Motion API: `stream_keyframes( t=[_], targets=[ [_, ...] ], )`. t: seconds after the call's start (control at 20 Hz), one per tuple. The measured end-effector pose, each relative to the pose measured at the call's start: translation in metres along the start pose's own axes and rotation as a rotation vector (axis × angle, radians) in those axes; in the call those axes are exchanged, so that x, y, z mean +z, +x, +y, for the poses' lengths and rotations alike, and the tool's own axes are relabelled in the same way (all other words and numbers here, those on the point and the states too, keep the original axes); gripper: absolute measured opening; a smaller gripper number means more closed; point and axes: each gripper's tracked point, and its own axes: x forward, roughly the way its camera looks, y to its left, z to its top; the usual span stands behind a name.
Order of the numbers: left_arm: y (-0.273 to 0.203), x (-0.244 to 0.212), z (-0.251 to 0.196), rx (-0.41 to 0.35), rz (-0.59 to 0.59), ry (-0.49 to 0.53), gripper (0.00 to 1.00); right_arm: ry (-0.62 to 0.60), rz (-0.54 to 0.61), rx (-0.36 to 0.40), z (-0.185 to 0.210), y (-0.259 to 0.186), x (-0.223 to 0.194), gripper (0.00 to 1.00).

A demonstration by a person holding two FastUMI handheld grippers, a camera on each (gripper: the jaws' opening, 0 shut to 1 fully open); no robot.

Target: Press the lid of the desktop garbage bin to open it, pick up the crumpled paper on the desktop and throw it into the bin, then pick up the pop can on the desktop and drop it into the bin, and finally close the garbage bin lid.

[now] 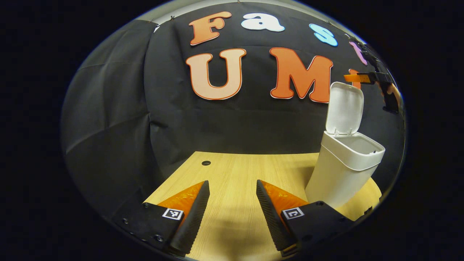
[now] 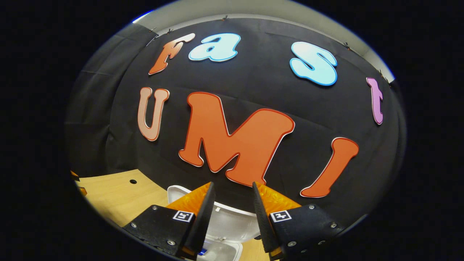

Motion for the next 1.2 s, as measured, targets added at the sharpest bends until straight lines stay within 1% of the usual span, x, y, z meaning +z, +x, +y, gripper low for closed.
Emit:
stream_keyframes(
  t=[0.05, 0.15, 0.2, 0.25, 0.3, 0.35, 0.4, 0.45, 0.5, 0.6, 0.75, 0.8, 0.85, 1.05, 1.2],
  targets=[
    [0.0, 0.001, 0.002, 0.001, 0.0, 0.0, 0.82, 0.011, 0.007, 0.002, 0.001, 0.004, -0.001, 0.61],
    [0.002, 0.002, 0.005, -0.001, 0.0, 0.003, 0.82, 0.031, 0.031, -0.006, 0.002, 0.009, -0.007, 0.55],
    [0.003, 0.003, 0.007, -0.004, 0.001, 0.006, 0.82, 0.036, 0.047, -0.008, 0.003, 0.01, -0.01, 0.48],
    [0.005, 0.004, 0.008, -0.006, 0.0, 0.009, 0.82, 0.038, 0.059, -0.01, 0.007, 0.008, -0.014, 0.45],
    [0.005, 0.003, 0.007, -0.013, 0.001, 0.01, 0.82, 0.041, 0.066, -0.013, 0.007, 0.007, -0.016, 0.34],
    [0.007, 0.002, 0.007, -0.019, 0.003, 0.013, 0.82, 0.053, 0.066, -0.006, 0.01, 0.004, -0.016, 0.29],
    [0.008, 0.002, 0.007, -0.024, 0.005, 0.016, 0.82, 0.057, 0.07, 0.001, 0.013, 0.002, -0.017, 0.18],
    [0.01, 0.002, 0.006, -0.031, 0.008, 0.019, 0.82, 0.055, 0.071, 0.004, 0.014, -0.001, -0.017, 0.14],
    [0.011, 0.002, 0.005, -0.038, 0.009, 0.023, 0.82, 0.047, 0.072, 0.005, 0.016, -0.005, -0.018, 0.08],
    [0.013, 0.003, 0.001, -0.058, 0.008, 0.031, 0.82, 0.031, 0.075, 0.002, 0.019, -0.014, -0.019, 0.03],
    [0.017, 0.002, -0.006, -0.09, 0.013, 0.038, 0.82, 0.034, 0.086, 0.008, 0.023, -0.029, -0.022, 0.01],
    [0.017, 0.0, -0.01, -0.101, 0.017, 0.04, 0.84, 0.04, 0.094, 0.012, 0.026, -0.032, -0.026, 0.01],
    [0.018, -0.001, -0.013, -0.11, 0.019, 0.044, 0.82, 0.042, 0.107, 0.015, 0.029, -0.037, -0.031, 0.01],
    [0.019, -0.004, -0.024, -0.145, 0.025, 0.055, 0.82, 0.029, 0.16, 0.003, 0.033, -0.053, -0.053, 0.01],
    [0.019, -0.005, -0.031, -0.161, 0.028, 0.066, 0.82, 0.061, 0.194, -0.001, 0.038, -0.063, -0.069, 0.01]
  ],
)
